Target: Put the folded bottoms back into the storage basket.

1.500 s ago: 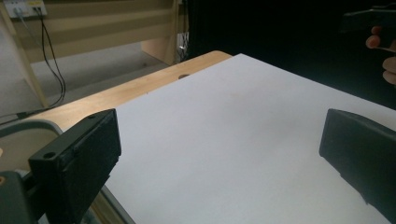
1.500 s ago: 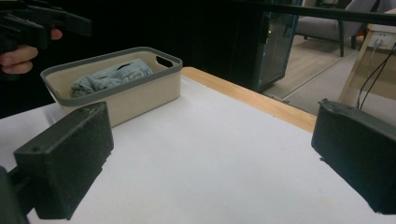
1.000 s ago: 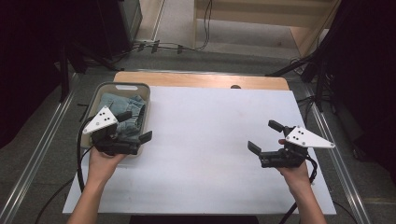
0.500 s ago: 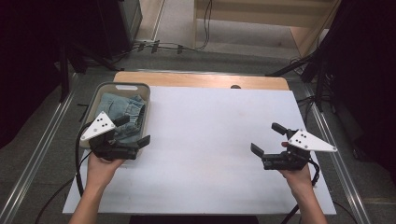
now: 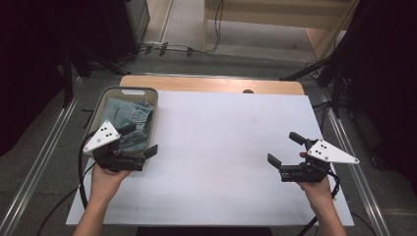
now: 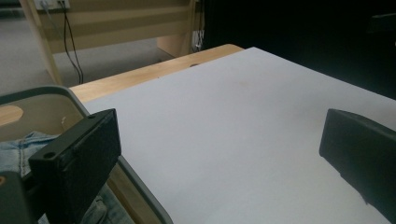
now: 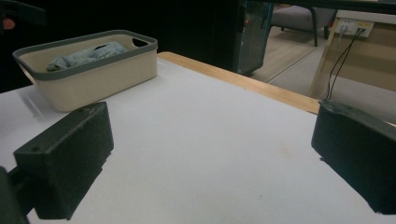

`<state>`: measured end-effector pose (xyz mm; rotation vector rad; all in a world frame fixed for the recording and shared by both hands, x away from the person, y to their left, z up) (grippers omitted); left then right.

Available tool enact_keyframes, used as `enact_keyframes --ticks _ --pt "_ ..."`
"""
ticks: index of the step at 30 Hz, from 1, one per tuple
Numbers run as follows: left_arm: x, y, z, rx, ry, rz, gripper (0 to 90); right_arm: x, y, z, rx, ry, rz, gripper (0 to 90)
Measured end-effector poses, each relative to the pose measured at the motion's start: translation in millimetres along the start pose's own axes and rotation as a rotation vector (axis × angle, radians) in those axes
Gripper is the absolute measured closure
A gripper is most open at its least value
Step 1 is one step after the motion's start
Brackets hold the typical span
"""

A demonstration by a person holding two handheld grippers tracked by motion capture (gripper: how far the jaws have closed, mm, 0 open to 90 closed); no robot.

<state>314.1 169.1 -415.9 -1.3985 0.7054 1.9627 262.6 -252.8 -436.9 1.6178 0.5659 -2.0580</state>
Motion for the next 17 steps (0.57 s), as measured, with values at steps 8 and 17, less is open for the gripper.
enact_keyframes --ticks 8,17 --pt "2.0 1.7 -2.3 0.007 -0.005 0.001 0.0 1.7 -0.8 -1.5 -0.002 0.003 0.004 0.0" --pt "2.8 1.8 -1.8 0.006 -0.004 0.0 0.0 2.5 0.6 -0.7 -0.005 0.007 0.001 0.0"
Point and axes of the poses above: each handheld gripper's, and its own axes: z roughly backward along the jaws, x roughly out of its underside, y roughly to its right, the point moved 6 cm from there along -z, roughly forward along the jaws, and after that the axes turned 3 degrees about y, right-handed, at the moved point
